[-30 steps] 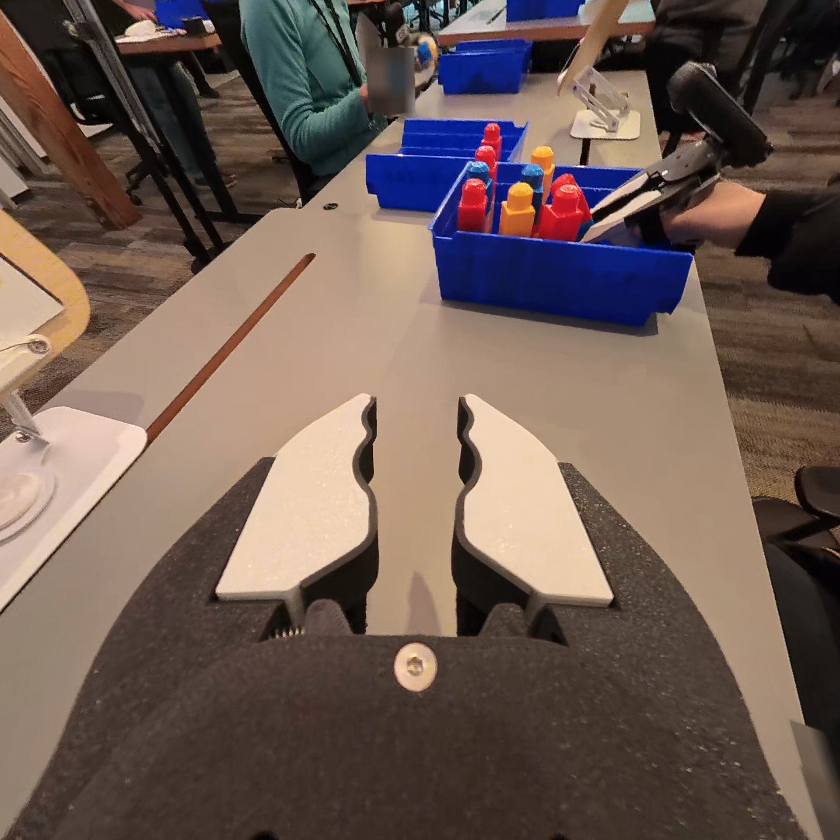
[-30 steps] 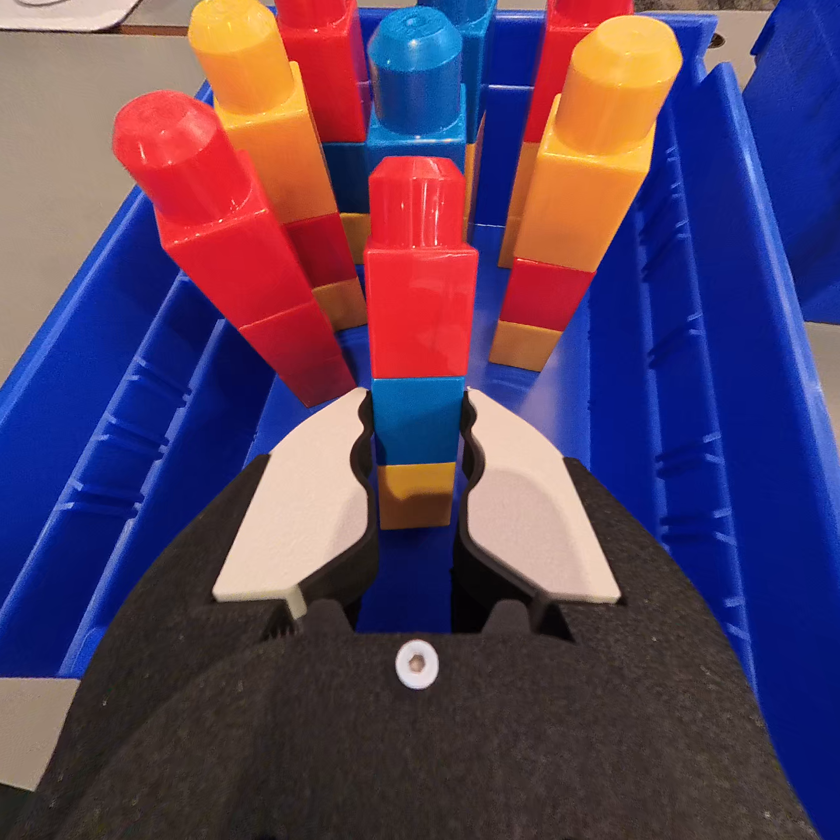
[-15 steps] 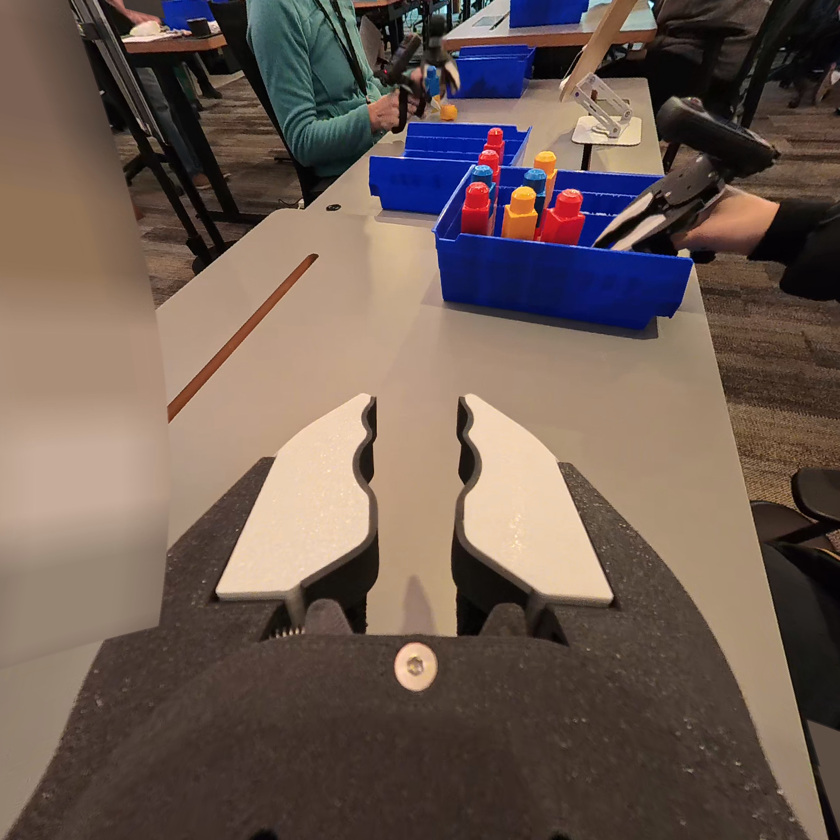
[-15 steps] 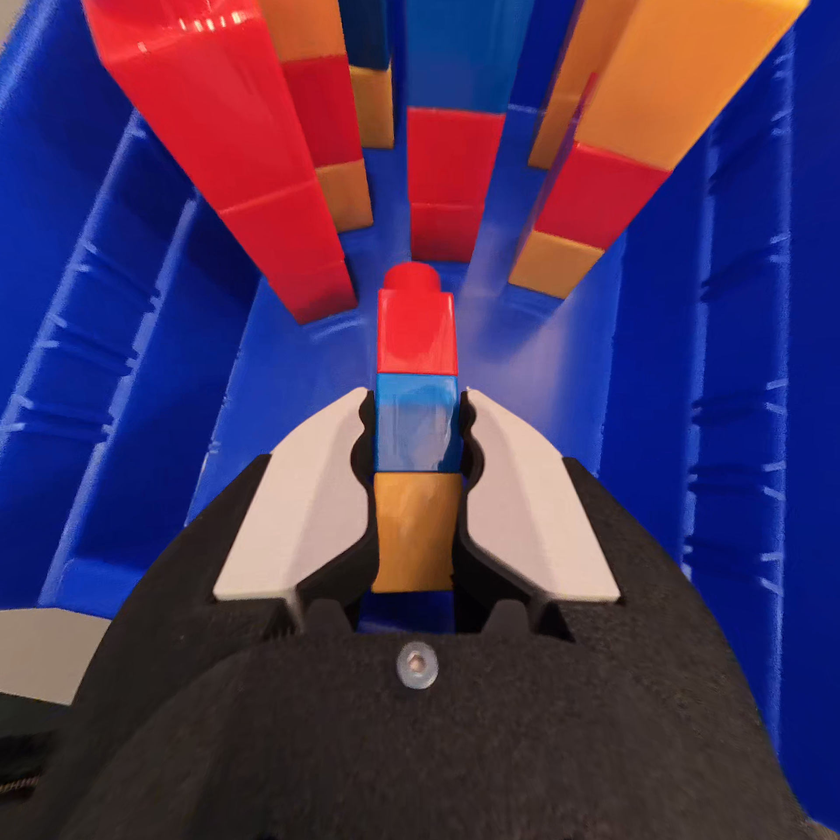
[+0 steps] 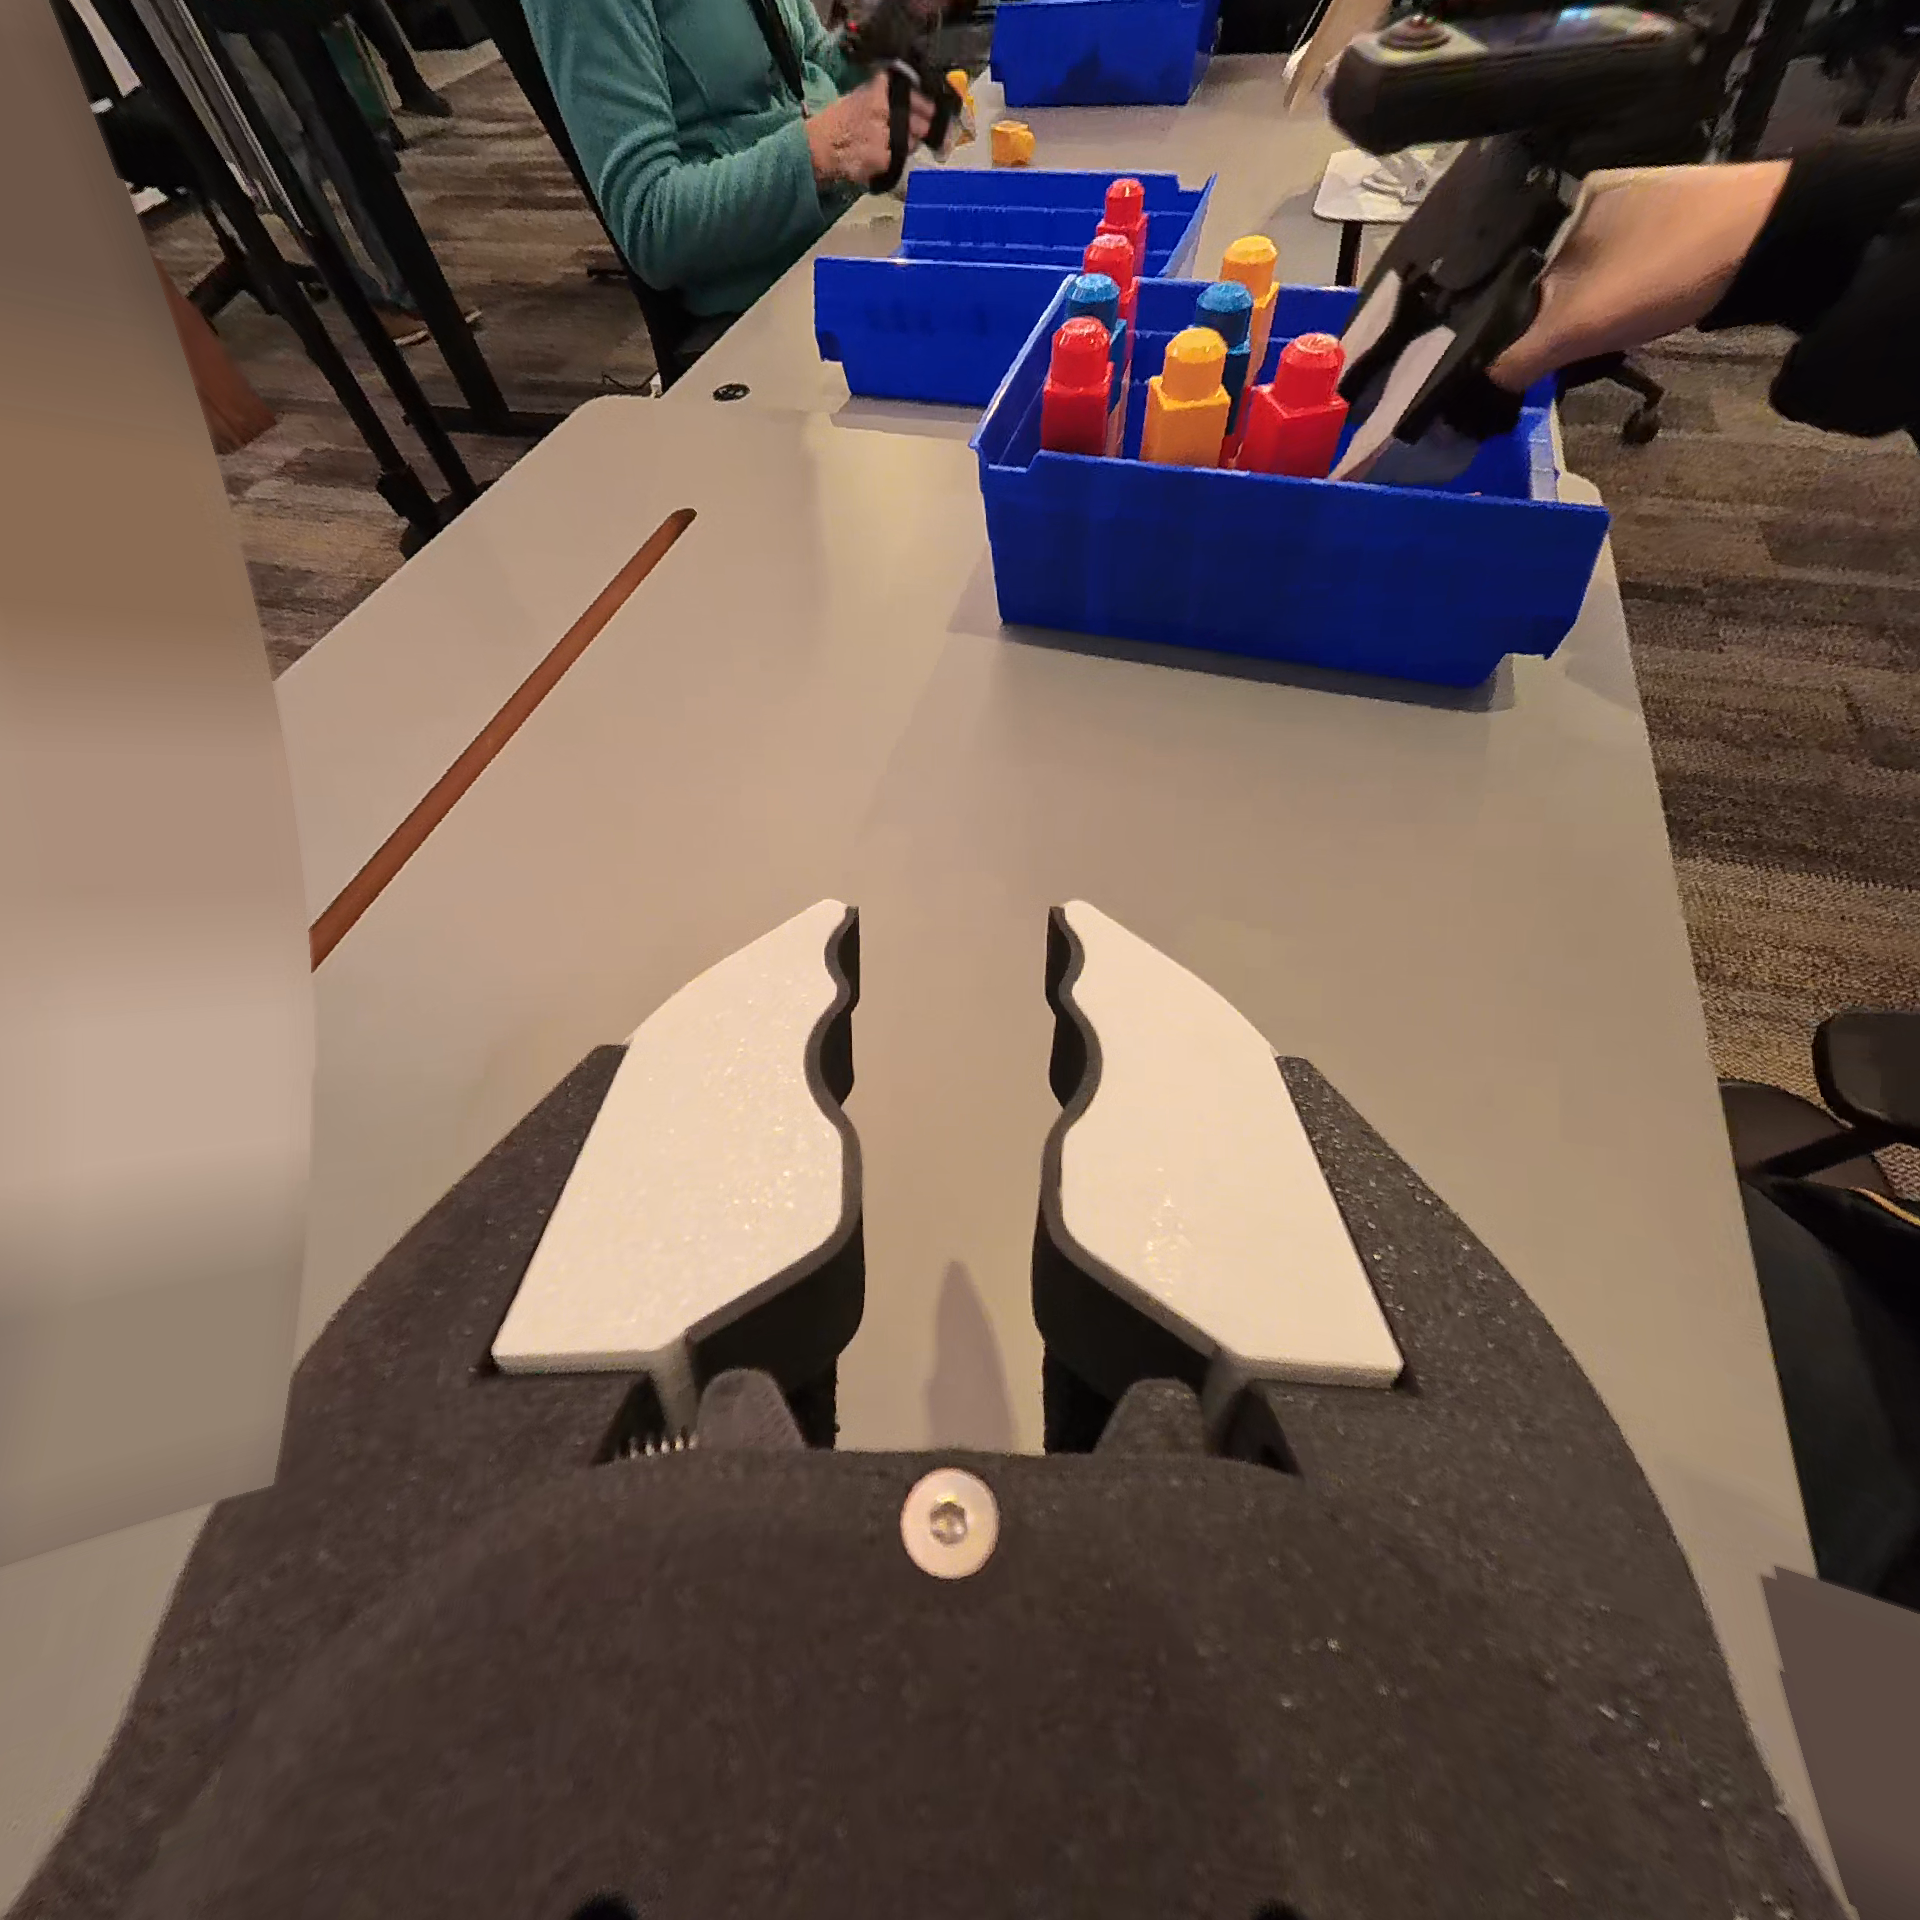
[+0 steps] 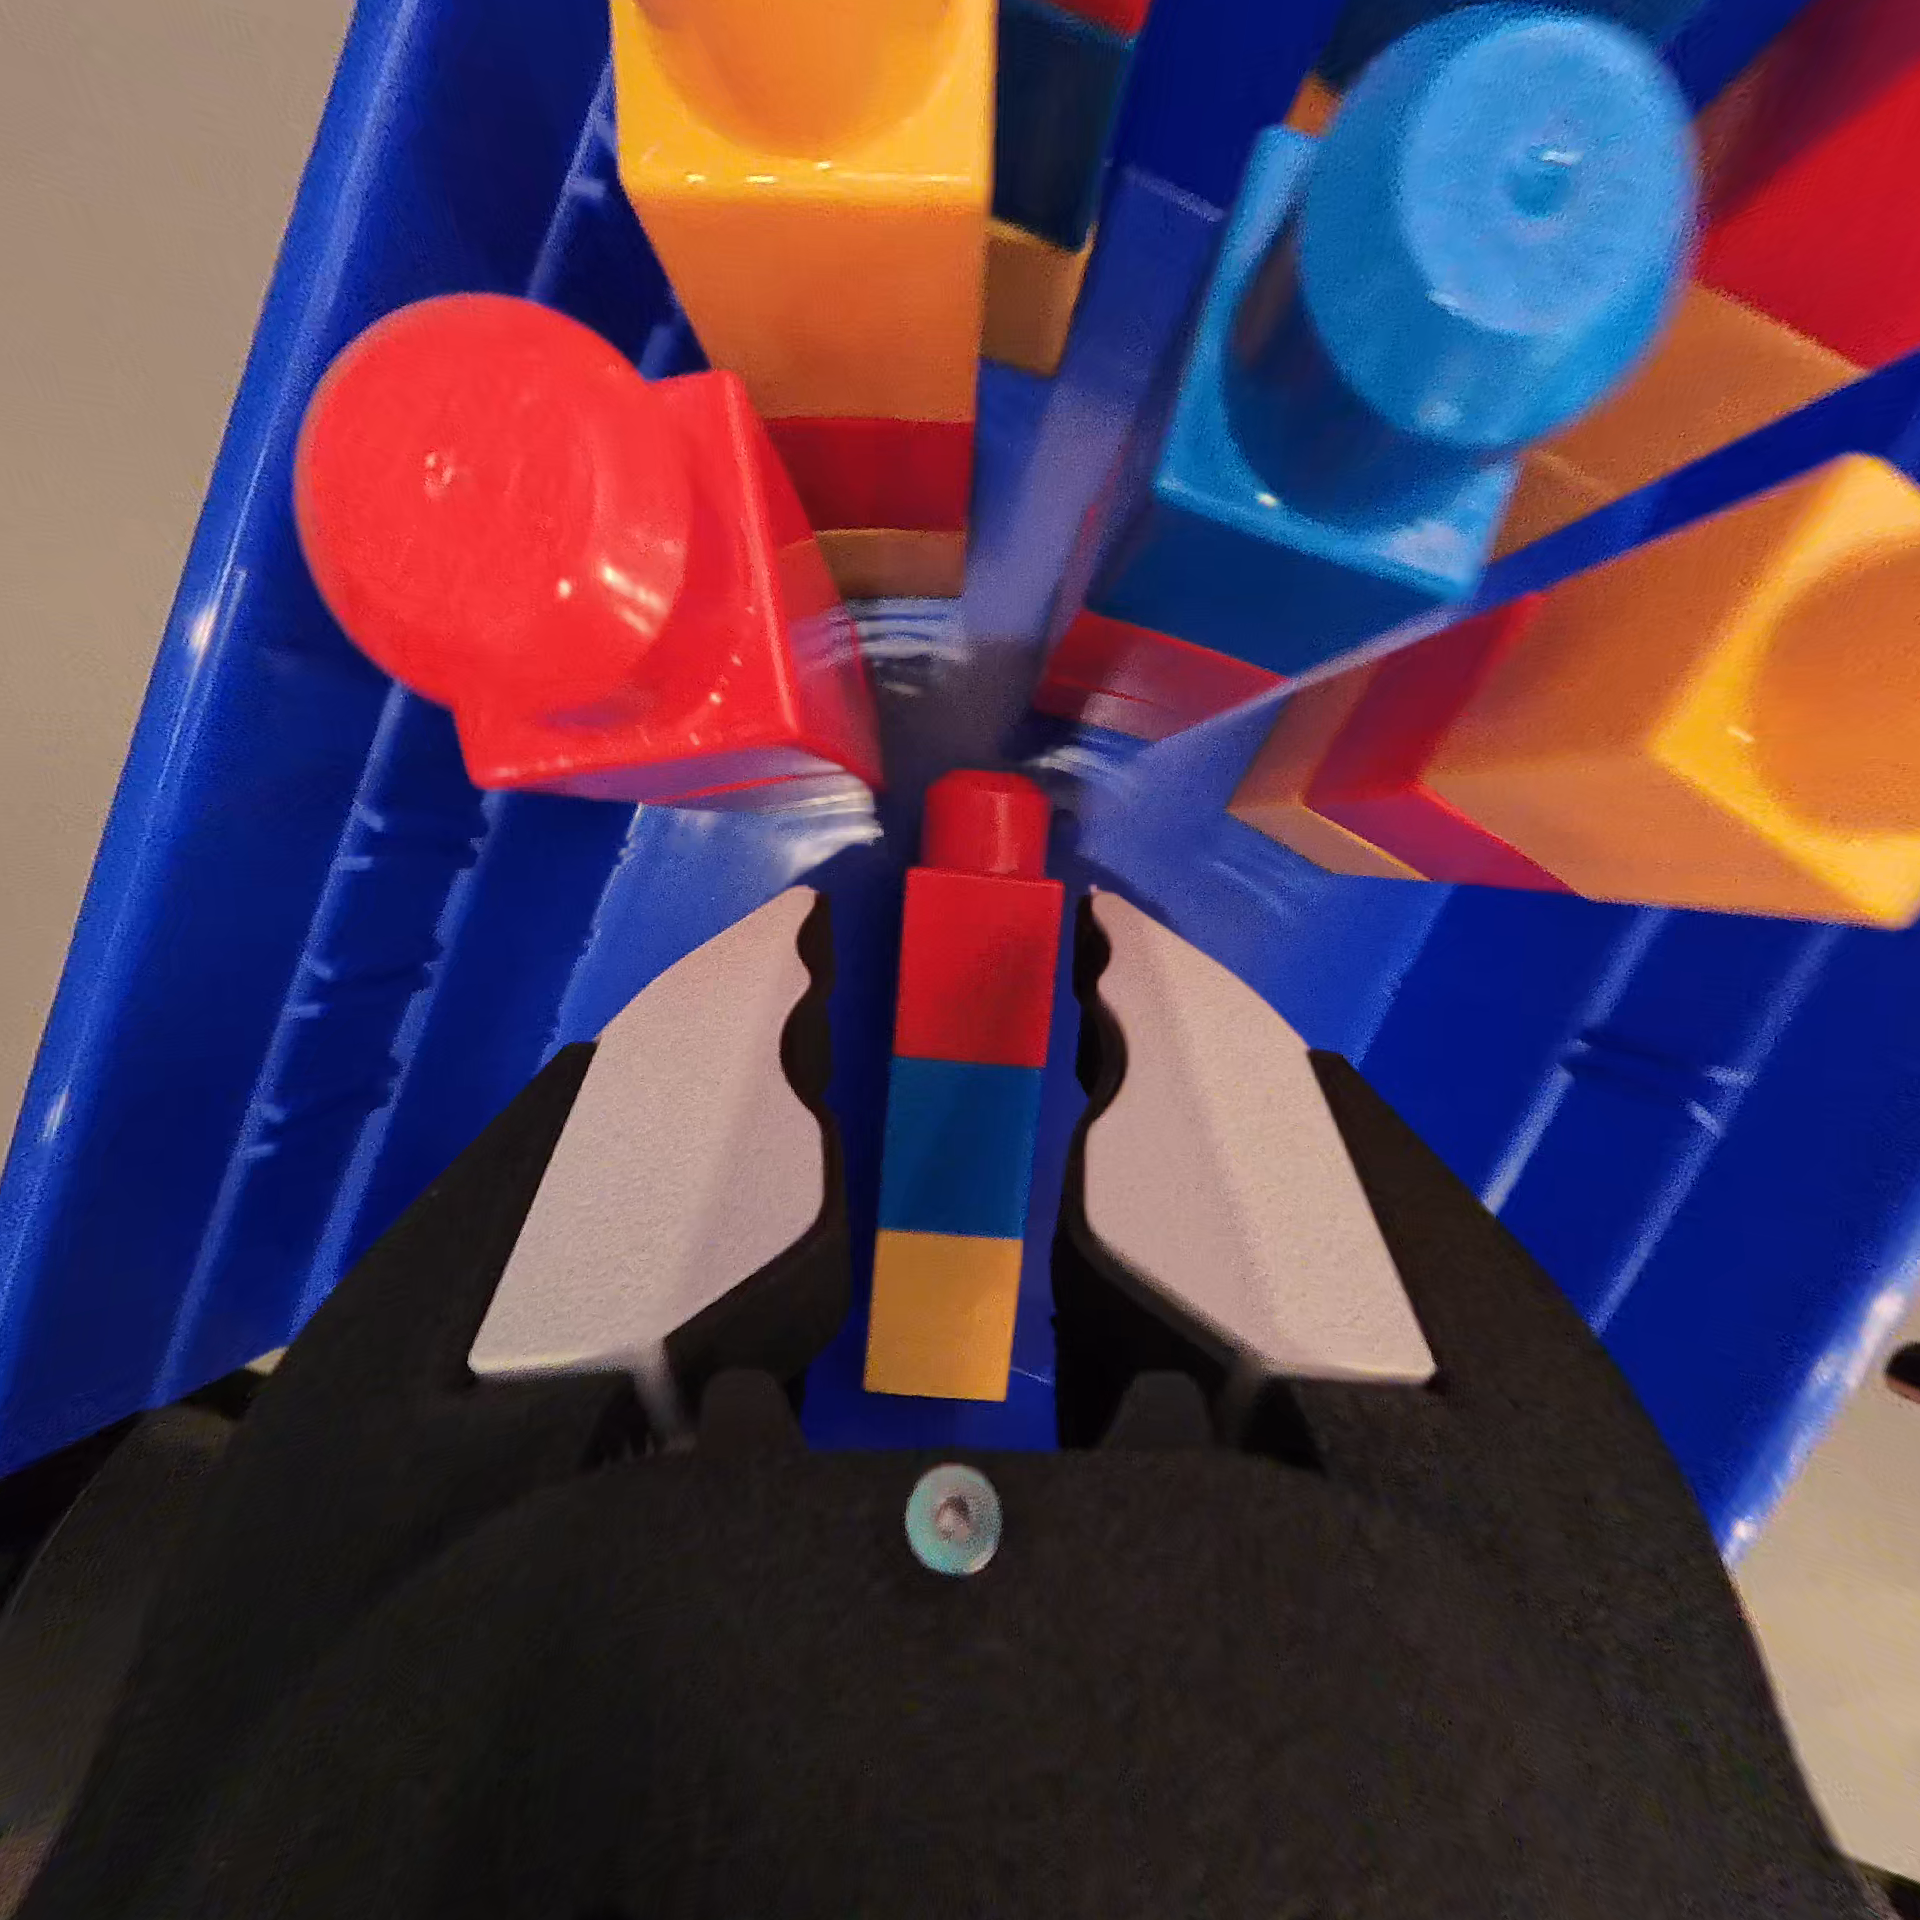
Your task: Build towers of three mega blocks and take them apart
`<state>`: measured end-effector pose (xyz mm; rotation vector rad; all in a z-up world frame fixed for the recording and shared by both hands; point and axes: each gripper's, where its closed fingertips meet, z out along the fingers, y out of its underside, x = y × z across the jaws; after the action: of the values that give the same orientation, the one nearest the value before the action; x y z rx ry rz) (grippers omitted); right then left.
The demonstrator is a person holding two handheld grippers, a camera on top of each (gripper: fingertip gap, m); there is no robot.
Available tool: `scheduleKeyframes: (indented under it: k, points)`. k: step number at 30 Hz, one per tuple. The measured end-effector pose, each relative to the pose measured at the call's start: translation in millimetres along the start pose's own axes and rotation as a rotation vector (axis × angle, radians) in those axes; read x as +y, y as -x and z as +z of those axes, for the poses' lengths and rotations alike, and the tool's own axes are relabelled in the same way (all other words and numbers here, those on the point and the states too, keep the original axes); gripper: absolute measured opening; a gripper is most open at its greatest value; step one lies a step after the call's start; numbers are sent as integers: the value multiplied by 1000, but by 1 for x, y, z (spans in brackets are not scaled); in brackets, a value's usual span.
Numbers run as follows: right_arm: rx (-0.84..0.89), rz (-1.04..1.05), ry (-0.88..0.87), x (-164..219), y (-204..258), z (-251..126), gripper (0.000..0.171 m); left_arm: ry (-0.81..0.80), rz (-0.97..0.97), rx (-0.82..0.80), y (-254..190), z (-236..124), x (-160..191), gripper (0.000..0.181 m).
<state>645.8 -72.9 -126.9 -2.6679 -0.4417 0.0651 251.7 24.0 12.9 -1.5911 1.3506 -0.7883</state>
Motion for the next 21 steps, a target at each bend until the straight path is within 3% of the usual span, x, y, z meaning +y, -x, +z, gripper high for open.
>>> scheduleKeyframes:
  k: [5, 15, 21]
  points:
    - [57, -13, 119, 3, -8, 14, 27, 27, -8, -3, 3, 5, 7, 34]
    - [34, 27, 126, 9, -10, 21, 43, 38, -1, 4, 1, 7, 8, 34]
    - [31, 15, 138, 18, -10, 30, 37, 45, 2, 4, 0, 8, 10, 34]
